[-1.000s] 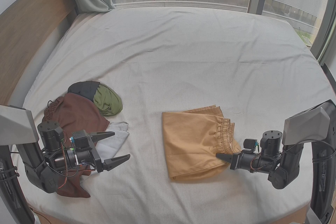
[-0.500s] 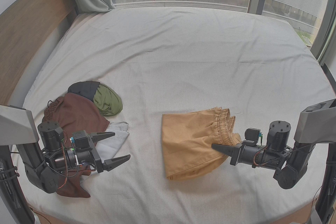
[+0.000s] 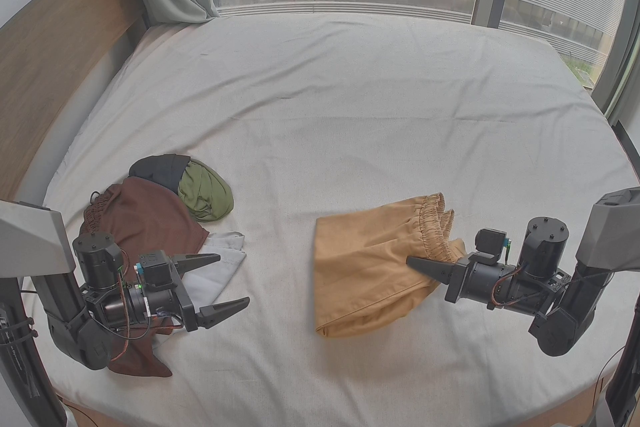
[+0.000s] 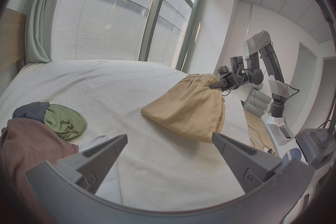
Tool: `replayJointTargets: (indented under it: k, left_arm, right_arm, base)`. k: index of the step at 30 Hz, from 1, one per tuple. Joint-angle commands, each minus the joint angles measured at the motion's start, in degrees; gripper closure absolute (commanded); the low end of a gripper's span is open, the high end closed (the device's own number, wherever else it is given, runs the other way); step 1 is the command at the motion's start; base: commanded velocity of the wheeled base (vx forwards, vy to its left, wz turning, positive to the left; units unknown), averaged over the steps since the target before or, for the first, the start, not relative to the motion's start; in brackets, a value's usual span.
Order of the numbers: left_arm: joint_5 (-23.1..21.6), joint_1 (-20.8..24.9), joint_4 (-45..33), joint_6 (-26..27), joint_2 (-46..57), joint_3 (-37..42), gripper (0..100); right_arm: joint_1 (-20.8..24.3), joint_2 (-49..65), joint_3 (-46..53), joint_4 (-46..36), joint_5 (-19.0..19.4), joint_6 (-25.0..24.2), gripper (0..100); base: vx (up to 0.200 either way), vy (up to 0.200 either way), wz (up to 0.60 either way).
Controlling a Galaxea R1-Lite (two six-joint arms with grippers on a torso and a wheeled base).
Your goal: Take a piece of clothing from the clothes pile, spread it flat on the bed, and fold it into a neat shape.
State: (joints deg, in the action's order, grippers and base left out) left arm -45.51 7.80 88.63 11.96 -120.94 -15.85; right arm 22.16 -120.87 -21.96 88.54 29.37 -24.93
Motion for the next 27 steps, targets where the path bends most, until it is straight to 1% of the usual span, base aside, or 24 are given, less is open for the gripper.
replayJointTargets:
  k: [1,6,19,27]
  left_arm:
    - [0.1,0.0,0.0,0.0,-0.1,0.1,0]
    - [0.2,0.1,0.1,0.0,-0.3,0.1,0]
    - [0.2,0.1,0.0,0.0,-0.3,0.1,0]
    - [0.3,0.5,0.1,-0.1,-0.3,0.1,0]
  right_arm:
    - [0.4,1.9,0.0,0.1,0.1,-1.0,100]
    - [0.9,3.2,0.0,0.0,0.1,-3.5,100]
    - [0.9,3.5,-0.3,0.0,0.1,-3.5,100]
    - [0.9,3.9,-1.8,0.0,0.1,-4.9,100]
  base:
    - [0.0,0.0,0.0]
    - [0.0,0.0,0.0]
    - [0.0,0.0,0.0]
    - [0.0,0.0,0.0]
